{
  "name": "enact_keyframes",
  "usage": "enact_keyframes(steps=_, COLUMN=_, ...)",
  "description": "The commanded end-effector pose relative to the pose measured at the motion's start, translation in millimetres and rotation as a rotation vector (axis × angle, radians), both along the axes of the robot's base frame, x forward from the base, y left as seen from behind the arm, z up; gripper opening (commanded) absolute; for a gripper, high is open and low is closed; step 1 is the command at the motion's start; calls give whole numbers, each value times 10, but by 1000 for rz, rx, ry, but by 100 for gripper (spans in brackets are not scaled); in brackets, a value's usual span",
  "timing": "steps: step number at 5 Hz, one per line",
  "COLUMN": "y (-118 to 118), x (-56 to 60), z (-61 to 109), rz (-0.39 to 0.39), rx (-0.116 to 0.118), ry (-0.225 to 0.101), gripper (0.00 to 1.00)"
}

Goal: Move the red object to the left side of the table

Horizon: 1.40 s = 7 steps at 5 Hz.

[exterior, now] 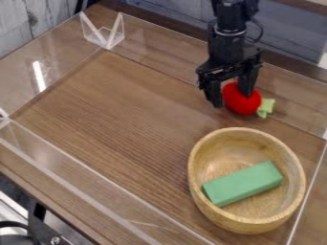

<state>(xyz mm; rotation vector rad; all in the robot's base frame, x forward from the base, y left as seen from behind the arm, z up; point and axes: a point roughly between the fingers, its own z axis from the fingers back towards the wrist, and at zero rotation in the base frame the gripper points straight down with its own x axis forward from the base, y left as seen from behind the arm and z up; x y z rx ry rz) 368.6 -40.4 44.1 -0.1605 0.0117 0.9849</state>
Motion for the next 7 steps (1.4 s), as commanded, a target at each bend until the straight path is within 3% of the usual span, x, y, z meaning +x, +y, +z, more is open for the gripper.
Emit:
enact_keyframes(steps=1, y=-24, x=68, z=123, rz=-52, rx=-2, ry=-37, gripper=100)
enact_keyframes(steps=3, y=46, x=62, z=-166, rz=-105, rx=-1, ry=-23, gripper=100)
enact_keyframes(steps=5, y=127, x=21, z=-380, rz=-12, rx=8, ry=-13, gripper=100)
enact_keyframes(steps=7, y=95, x=-14, z=-451, rz=5, rx=22, ry=-9, gripper=100)
